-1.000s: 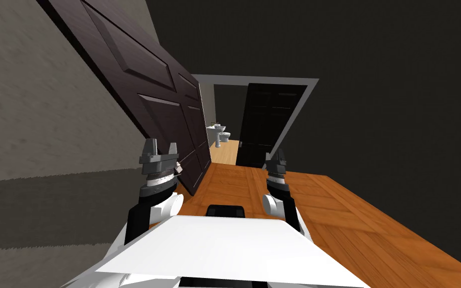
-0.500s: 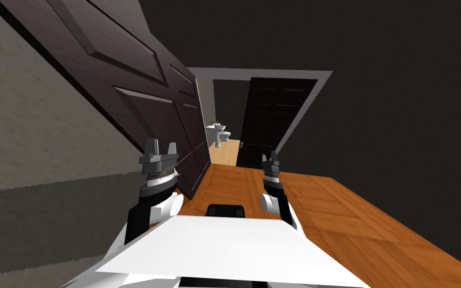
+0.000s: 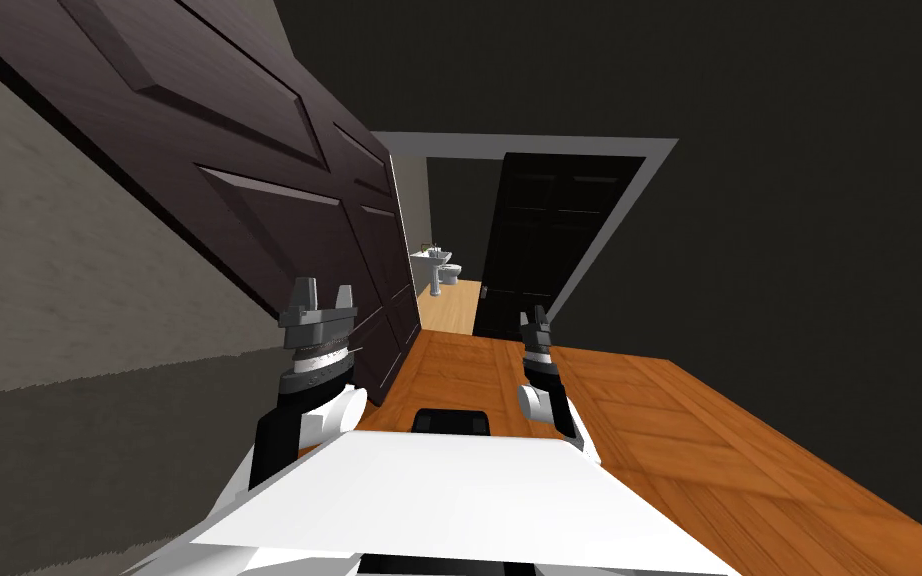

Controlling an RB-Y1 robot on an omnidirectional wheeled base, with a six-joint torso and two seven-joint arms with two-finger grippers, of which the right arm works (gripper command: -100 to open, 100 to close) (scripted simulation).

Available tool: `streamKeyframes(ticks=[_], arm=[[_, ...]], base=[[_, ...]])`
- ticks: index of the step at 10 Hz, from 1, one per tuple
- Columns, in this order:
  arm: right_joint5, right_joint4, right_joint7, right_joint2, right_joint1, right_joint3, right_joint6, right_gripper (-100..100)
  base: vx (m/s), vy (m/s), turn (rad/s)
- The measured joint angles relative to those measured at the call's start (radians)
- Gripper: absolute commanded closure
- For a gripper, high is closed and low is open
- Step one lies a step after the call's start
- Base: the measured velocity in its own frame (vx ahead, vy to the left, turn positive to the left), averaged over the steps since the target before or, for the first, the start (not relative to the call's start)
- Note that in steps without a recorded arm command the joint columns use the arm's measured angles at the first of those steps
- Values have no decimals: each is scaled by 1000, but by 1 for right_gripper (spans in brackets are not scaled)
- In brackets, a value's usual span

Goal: Pull the door open

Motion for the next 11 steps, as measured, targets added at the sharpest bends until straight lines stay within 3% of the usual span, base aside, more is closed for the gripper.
streamKeyframes(ticks=[4, 9, 11], arm=[[-6, 98, -4, -13, -38, -2, -16, -100], [-14, 246, -12, -31, -80, -5, -60, -100], [-18, 292, -15, -38, -102, -8, -59, -100]], base=[[95, 1, 9], [101, 7, 9], [107, 2, 12]])
